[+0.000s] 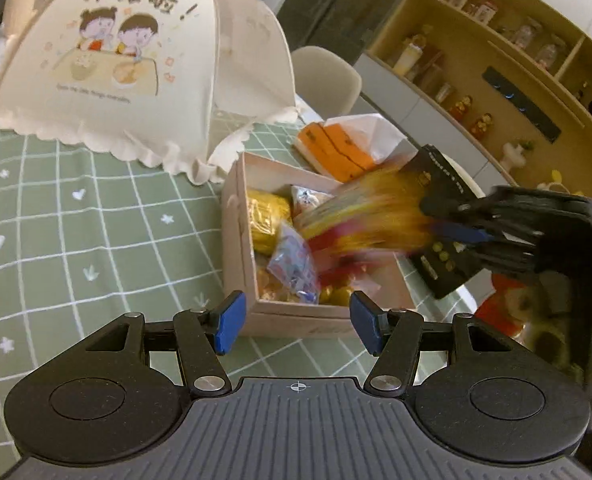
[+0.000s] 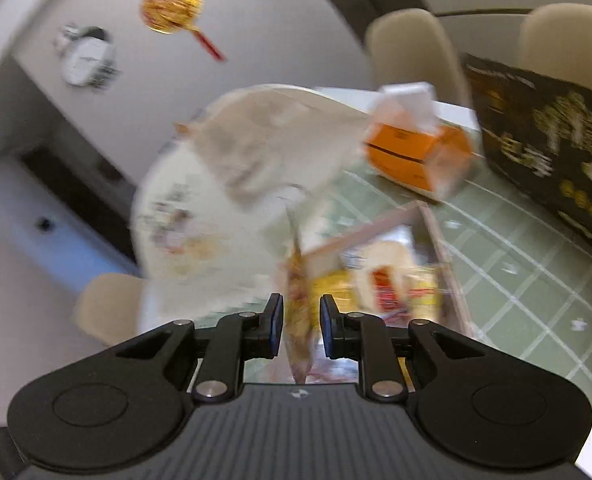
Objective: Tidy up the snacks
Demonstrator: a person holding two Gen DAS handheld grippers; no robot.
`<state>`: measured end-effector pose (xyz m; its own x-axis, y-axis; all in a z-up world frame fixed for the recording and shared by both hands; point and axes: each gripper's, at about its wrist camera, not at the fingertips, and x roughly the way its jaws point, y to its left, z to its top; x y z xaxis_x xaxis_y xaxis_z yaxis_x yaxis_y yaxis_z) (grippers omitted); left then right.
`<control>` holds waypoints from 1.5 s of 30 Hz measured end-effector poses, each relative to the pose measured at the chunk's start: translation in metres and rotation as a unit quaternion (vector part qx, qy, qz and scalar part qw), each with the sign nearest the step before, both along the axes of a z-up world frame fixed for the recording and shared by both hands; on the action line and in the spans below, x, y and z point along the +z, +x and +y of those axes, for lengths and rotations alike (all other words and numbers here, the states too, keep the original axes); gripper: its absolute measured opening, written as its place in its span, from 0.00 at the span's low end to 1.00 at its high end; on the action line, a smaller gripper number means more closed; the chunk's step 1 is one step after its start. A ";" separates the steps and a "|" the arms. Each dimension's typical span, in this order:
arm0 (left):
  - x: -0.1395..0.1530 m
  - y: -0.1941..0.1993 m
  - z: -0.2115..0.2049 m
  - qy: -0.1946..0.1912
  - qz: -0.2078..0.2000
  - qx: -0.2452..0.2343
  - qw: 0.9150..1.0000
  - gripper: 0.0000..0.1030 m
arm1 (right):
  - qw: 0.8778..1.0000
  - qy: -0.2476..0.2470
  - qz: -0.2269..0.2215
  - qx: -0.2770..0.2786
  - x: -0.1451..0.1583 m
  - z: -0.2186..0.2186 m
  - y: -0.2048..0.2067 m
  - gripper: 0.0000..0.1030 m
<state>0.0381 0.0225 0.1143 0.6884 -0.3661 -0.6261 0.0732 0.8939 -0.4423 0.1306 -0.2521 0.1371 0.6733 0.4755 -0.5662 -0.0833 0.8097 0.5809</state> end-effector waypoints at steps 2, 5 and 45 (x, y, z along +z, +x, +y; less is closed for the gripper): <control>0.000 -0.009 0.000 0.023 -0.010 0.003 1.000 0.61 | 1.000 -0.028 0.000 0.010 -0.008 0.005 -0.006 0.22; -0.014 -0.022 -0.010 0.075 -0.023 0.003 0.997 0.61 | 0.994 -0.103 -0.010 0.024 -0.023 0.018 -0.028 0.44; -0.110 -0.052 -0.062 0.228 -0.077 -0.022 0.970 0.63 | 0.955 -0.287 -0.058 -0.039 -0.144 0.057 -0.138 1.00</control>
<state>-0.0136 -0.0391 0.0039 0.7766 -0.1071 -0.6209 0.1505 0.9885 0.0177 -0.0074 -0.1953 -0.0069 0.7680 0.0545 -0.6381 -0.0464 0.9985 0.0295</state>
